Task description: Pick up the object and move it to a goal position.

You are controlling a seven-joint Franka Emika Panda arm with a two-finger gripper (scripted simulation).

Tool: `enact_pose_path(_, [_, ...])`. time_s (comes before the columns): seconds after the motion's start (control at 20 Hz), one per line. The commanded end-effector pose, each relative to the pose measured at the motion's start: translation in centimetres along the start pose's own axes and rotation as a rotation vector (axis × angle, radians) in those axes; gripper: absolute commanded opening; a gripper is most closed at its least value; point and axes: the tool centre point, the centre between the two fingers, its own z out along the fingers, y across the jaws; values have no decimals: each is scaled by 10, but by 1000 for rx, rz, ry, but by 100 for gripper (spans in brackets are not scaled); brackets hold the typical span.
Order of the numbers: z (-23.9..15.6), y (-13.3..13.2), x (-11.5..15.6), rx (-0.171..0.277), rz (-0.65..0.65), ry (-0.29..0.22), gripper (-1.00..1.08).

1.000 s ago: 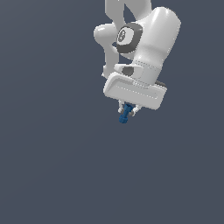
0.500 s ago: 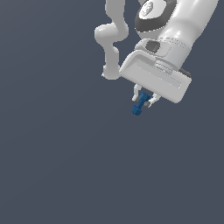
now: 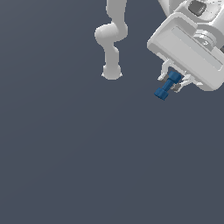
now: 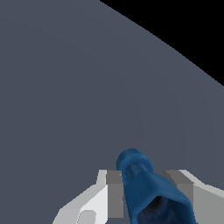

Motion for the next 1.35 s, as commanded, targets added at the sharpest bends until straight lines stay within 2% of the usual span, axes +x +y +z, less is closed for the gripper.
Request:
enact_pose_path(0.0, [-17, -4, 12, -35, 31, 21, -100])
enact_pose_path(0.3, [-48, -12, 33, -98, 84, 59, -100])
enact_pose_path(0.6, [-67, -18, 46, -138, 114, 81, -100])
enact_pose_path(0.9, [-75, -22, 52, -156, 127, 92, -100])
enact_pose_path(1.3, [-74, -21, 52, -156, 126, 91, -100])
